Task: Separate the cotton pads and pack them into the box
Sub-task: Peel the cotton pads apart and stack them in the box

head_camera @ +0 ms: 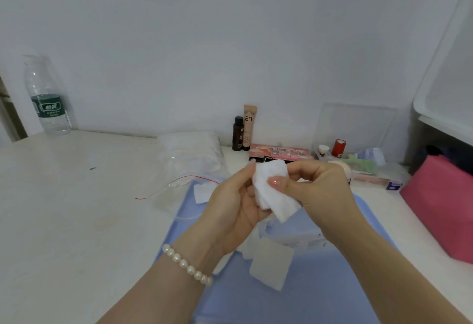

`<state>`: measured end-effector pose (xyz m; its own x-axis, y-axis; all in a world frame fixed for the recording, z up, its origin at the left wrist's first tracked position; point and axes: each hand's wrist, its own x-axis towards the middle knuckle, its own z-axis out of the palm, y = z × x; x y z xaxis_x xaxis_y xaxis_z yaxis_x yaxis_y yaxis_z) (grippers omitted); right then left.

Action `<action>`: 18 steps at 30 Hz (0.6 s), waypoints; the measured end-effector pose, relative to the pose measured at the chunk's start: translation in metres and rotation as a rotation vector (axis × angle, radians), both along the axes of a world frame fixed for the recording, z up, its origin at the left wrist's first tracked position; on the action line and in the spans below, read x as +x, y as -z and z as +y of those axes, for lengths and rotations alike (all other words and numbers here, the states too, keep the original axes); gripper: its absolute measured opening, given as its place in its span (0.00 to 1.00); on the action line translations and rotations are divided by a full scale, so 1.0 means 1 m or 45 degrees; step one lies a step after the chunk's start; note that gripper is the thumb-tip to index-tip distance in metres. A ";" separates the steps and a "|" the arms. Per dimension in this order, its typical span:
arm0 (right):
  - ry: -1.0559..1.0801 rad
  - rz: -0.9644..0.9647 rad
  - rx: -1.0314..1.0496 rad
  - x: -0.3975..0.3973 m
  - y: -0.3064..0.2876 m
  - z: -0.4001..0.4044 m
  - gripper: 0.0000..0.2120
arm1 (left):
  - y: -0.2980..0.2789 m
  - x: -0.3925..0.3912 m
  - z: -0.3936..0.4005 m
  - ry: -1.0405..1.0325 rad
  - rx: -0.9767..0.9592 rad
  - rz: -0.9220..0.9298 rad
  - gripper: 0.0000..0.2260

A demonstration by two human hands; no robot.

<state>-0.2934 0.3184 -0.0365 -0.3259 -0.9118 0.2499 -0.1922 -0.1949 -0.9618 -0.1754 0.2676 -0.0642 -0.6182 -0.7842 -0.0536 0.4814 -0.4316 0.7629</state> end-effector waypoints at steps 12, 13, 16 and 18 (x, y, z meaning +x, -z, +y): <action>0.106 0.279 0.102 0.004 -0.004 0.004 0.13 | -0.002 0.005 -0.005 -0.023 0.237 0.122 0.18; 0.102 0.306 0.113 0.004 -0.004 0.004 0.13 | -0.002 0.007 -0.006 -0.025 0.258 0.131 0.18; 0.080 0.357 0.118 0.005 -0.004 0.004 0.12 | -0.004 0.010 -0.007 -0.033 0.303 0.164 0.18; 0.119 0.372 0.075 0.003 -0.006 0.004 0.12 | -0.004 0.009 -0.007 -0.108 0.276 0.164 0.15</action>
